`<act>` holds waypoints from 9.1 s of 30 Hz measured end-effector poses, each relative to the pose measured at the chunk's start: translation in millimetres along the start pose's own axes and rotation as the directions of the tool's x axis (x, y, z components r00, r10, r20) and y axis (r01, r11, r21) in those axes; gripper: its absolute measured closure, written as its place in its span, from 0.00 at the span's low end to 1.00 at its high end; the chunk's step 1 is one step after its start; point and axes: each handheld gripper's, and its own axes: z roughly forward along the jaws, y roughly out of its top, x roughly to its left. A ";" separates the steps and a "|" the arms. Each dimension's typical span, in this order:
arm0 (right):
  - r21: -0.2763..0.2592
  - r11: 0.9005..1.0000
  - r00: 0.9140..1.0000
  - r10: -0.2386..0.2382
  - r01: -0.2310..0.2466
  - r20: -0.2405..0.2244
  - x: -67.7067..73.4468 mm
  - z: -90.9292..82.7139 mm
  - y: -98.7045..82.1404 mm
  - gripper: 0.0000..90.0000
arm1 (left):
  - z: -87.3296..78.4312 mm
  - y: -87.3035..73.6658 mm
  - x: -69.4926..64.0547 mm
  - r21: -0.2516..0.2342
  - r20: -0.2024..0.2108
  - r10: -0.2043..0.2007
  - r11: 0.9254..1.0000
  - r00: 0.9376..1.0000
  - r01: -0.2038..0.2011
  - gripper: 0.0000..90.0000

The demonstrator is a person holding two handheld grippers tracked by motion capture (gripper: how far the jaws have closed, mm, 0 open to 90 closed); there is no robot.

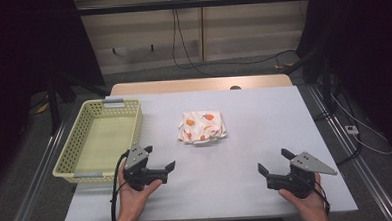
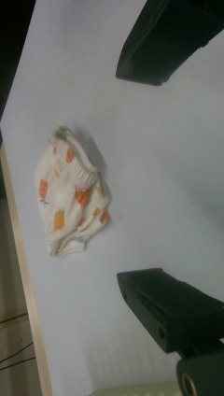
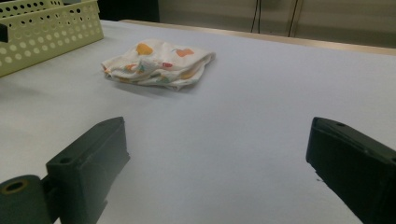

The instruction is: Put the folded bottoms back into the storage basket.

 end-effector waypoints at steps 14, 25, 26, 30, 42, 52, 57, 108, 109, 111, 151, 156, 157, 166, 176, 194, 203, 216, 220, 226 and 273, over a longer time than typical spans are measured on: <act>0.010 1.000 1.000 0.002 -0.002 -0.002 1.0 2.7 -1.3 0.06 | 5.4 11.6 3.1 0.004 0.014 -0.009 1.000 1.000 0.009 0.05; 0.013 1.000 1.000 0.000 0.000 -0.001 1.1 4.0 -0.5 0.06 | 16.6 21.6 -1.5 0.023 0.028 0.013 1.000 1.000 -0.014 0.06; 0.015 1.000 1.000 0.001 -0.001 -0.003 1.0 4.1 -0.5 0.06 | 16.8 23.0 -2.2 0.021 0.027 0.014 1.000 1.000 -0.015 0.06; 0.018 1.000 1.000 0.004 -0.004 -0.001 0.4 4.2 -0.7 0.06 | 20.9 29.4 -4.2 0.005 0.025 0.020 1.000 0.999 -0.021 0.06; 0.017 1.000 1.000 0.005 -0.005 -0.003 0.0 3.7 -0.6 0.06 | 43.0 42.1 -4.8 0.013 0.040 0.018 1.000 0.999 -0.018 0.05; 0.021 1.000 1.000 0.008 -0.008 -0.006 -0.3 4.4 -0.6 0.06 | 55.2 55.8 -0.1 0.011 0.041 0.001 1.000 0.999 -0.001 0.06; 0.029 1.000 1.000 0.007 -0.007 -0.009 -0.6 5.3 -0.9 0.06 | 60.6 62.3 2.8 0.013 0.026 -0.017 1.000 1.000 0.017 0.07; 0.051 0.999 1.000 0.002 -0.001 -0.013 0.1 7.6 -1.8 0.06 | 162.7 60.3 51.0 0.250 -0.058 -0.178 0.950 0.982 0.187 0.41; 0.051 0.999 1.000 0.002 -0.001 -0.013 0.1 7.6 -1.8 0.06 | 164.3 60.1 51.8 0.258 -0.058 -0.176 0.948 0.983 0.185 0.41; 0.052 0.999 1.000 0.001 -0.001 -0.012 0.5 7.8 -1.9 0.06 | 166.8 59.8 53.5 0.263 -0.063 -0.172 0.947 0.983 0.183 0.43; 0.078 0.997 1.000 -0.005 0.007 -0.026 0.9 8.9 -2.9 0.06 | 174.6 51.5 44.4 0.356 -0.056 -0.179 0.916 0.982 0.187 0.79; 0.083 0.997 1.000 -0.005 0.007 -0.026 1.1 9.7 -2.9 0.06 | 175.8 51.6 39.1 0.361 -0.031 -0.167 0.918 0.985 0.167 0.89; 0.084 0.996 1.000 -0.005 0.007 -0.026 1.1 9.7 -3.0 0.06 | 175.6 51.5 38.1 0.359 -0.033 -0.162 0.919 0.986 0.163 0.90; 0.081 0.997 1.000 0.002 0.001 -0.027 0.2 9.5 -3.1 0.06 | 169.6 53.9 43.9 0.301 0.010 -0.233 0.928 0.972 0.220 0.91; 0.076 0.997 1.000 0.009 -0.008 -0.019 -0.5 9.0 -2.7 0.06 | 156.6 66.8 44.8 0.232 0.048 -0.217 0.952 0.975 0.200 0.91; 0.068 0.998 1.000 0.020 -0.018 -0.018 -1.5 8.2 -2.4 0.06 | 140.9 88.5 38.0 0.145 0.105 -0.156 0.979 0.982 0.140 0.91; 0.067 0.998 1.000 0.020 -0.019 -0.020 -1.5 8.2 -2.2 0.06 | 135.5 93.5 25.9 0.126 0.113 -0.134 0.985 0.985 0.119 0.91; 0.064 0.998 0.999 0.024 -0.023 -0.021 -1.2 7.8 -2.0 0.06 | 118.5 104.1 18.6 0.105 0.124 -0.076 0.992 0.989 0.063 0.91; 0.063 0.998 1.000 0.023 -0.021 -0.020 -1.1 7.9 -1.8 0.06 | 113.6 109.2 15.8 0.095 0.122 -0.056 0.994 0.991 0.044 0.91; 0.061 0.998 1.000 0.023 -0.022 -0.020 -1.2 7.9 -1.8 0.06 | 105.3 113.7 12.9 0.093 0.118 -0.025 0.996 0.993 0.014 0.92; 0.055 0.998 1.000 0.006 -0.005 -0.022 0.8 7.5 -1.3 0.05 | 30.6 126.0 15.1 0.021 0.041 0.088 0.996 0.995 -0.089 0.92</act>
